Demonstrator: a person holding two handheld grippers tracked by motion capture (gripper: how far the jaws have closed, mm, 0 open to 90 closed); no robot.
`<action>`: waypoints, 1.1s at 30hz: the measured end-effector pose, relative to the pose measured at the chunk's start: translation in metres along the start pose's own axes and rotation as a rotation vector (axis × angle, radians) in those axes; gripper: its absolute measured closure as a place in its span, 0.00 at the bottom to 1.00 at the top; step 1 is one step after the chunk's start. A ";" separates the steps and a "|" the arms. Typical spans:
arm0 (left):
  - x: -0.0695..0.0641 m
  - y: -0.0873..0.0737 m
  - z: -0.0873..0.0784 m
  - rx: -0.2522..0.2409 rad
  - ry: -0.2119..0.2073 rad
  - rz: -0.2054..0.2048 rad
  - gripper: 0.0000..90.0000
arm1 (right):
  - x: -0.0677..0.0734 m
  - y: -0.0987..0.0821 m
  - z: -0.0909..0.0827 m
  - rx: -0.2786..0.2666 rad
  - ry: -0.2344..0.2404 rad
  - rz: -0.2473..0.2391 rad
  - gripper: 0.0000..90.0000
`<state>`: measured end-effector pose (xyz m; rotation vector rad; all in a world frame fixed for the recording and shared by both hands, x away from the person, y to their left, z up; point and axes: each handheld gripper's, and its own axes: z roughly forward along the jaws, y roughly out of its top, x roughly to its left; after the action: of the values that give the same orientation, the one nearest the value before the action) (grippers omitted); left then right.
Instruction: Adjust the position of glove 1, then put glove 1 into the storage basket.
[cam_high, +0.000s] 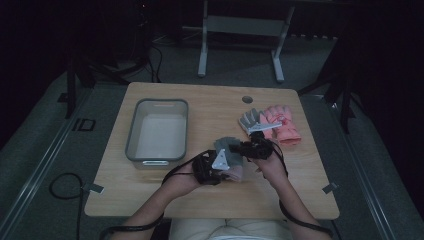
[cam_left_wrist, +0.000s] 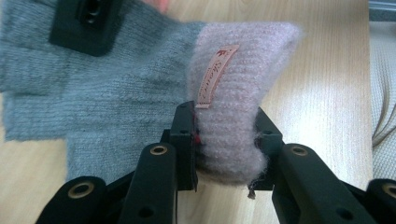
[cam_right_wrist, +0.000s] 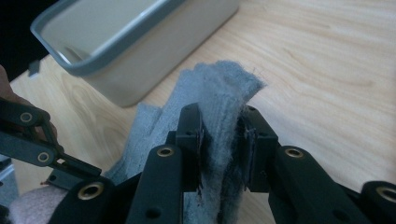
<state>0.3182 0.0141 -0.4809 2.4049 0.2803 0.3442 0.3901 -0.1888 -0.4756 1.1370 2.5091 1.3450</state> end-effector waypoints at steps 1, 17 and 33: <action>0.001 0.001 -0.003 0.002 0.001 0.004 0.77 | 0.001 0.003 -0.001 -0.007 -0.002 -0.001 0.80; 0.025 0.014 -0.042 0.044 0.034 0.018 0.77 | 0.016 0.044 -0.003 -0.041 -0.001 -0.042 0.80; 0.050 0.007 -0.085 0.090 0.068 -0.001 0.77 | 0.038 0.086 0.017 -0.049 0.034 -0.071 0.80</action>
<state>0.3388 0.0748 -0.4059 2.4844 0.3345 0.4221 0.4185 -0.1233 -0.4120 1.0149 2.4990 1.4116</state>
